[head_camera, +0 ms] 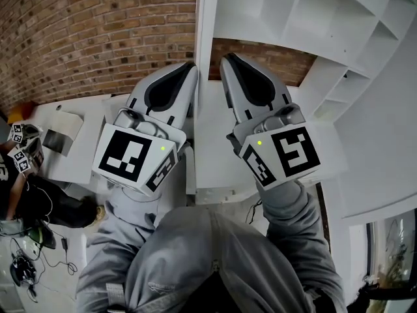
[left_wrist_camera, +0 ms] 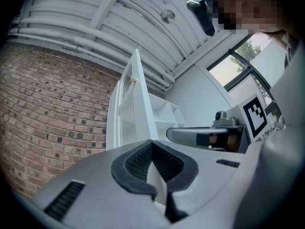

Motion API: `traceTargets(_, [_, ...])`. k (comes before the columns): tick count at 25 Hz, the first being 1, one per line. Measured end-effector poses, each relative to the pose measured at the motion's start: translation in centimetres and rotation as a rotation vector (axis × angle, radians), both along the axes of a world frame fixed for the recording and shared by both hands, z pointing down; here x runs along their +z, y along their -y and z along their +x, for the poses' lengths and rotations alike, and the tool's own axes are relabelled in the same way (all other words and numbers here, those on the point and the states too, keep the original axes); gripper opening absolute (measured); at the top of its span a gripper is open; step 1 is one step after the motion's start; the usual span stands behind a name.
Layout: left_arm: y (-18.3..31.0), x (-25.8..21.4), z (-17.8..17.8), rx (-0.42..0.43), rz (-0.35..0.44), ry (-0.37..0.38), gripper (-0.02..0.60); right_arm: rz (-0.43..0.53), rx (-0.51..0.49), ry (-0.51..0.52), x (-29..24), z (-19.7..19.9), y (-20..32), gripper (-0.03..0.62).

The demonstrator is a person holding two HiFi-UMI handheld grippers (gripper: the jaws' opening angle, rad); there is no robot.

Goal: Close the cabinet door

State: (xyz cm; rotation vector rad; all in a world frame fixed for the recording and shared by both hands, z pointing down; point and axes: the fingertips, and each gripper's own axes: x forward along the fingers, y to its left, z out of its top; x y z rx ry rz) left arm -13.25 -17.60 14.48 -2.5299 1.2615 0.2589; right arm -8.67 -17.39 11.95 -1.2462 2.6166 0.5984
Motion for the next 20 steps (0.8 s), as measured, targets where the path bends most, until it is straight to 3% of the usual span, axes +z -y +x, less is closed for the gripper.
traceTargets(6, [0.5,-1.0,-0.6,-0.011,0.017,0.015,0.003,0.016,-0.022,-0.015,-1.5,-1.1,-0.3,0.033])
traceTargets(9, [0.6,-1.4,-0.9,-0.016,0.026,0.010,0.003,0.006,-0.043,-0.017,-1.8,-1.8,-0.1,0.127])
traceTargets(20, [1.3,-1.2,-1.6,-0.033,0.025,-0.003,0.003,-0.031,-0.010,-0.005,-1.5,-2.8,2.0,0.176])
